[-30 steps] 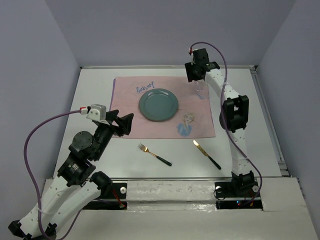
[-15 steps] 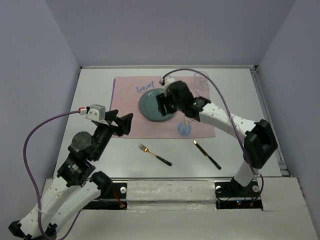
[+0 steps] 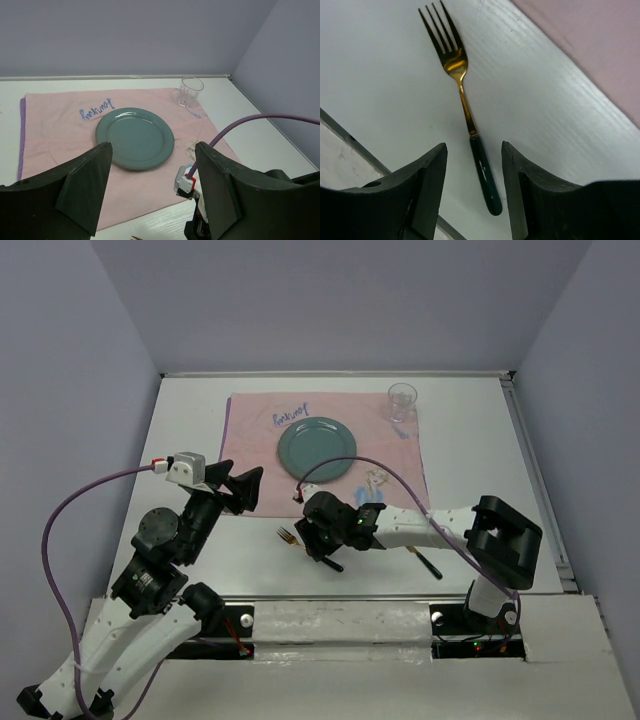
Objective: Set the dinner table for one person
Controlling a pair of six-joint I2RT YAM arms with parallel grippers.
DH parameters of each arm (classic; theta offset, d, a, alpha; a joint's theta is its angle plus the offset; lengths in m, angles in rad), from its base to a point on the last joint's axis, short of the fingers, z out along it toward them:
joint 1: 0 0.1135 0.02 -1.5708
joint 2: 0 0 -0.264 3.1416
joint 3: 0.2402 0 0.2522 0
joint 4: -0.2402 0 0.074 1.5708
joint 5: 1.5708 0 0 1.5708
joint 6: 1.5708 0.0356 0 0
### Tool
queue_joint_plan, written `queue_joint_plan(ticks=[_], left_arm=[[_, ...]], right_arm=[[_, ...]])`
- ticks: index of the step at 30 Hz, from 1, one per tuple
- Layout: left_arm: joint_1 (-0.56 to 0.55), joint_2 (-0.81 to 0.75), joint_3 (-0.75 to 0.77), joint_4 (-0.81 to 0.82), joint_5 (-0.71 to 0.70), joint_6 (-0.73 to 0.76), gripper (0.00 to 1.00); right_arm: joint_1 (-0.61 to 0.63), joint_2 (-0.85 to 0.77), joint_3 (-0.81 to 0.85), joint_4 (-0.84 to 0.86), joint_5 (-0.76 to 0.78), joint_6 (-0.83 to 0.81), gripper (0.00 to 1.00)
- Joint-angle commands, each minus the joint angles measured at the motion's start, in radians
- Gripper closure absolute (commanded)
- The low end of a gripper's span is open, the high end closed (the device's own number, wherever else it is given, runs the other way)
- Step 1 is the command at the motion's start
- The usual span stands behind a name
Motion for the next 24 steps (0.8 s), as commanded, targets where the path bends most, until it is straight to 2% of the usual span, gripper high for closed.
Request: queue_joint_plan(ticks=[1,8,11,13,15,18,19,24], left_arm=[[0.009,-0.006,-0.007,0.033,-0.005,0.013,0.22],[0.012,-0.003,-0.007,0.033,-0.002,0.012,0.22],[0.013,-0.006,-0.007,0.033,-0.004,0.012,0.22],[0.013,-0.005,-0.007,0.033,-0.004,0.012,0.22],[0.015,-0.006,-0.007,0.033,-0.004,0.012,0.22],[0.016,-0.011,-0.007,0.033,-0.005,0.012,0.22],[0.015,-0.013,-0.007,0.033,-0.007,0.012,0.22],[0.027,-0.02,-0.007,0.033,-0.034,0.012,0.22]], right_arm=[[0.048,0.024,0.01,-0.007,0.01,0.072,0.47],[0.057,0.068,0.016,-0.066,0.012,0.072,0.56],[0.066,0.082,0.022,-0.079,0.017,0.068,0.72],[0.066,0.094,0.036,-0.083,0.029,0.06,0.73],[0.066,0.106,0.048,-0.089,0.028,0.054,0.84],[0.075,0.137,0.075,-0.094,0.026,0.045,0.9],[0.075,0.145,0.097,-0.096,0.031,0.045,0.98],[0.085,0.133,0.209,-0.077,0.02,0.053,1.0]])
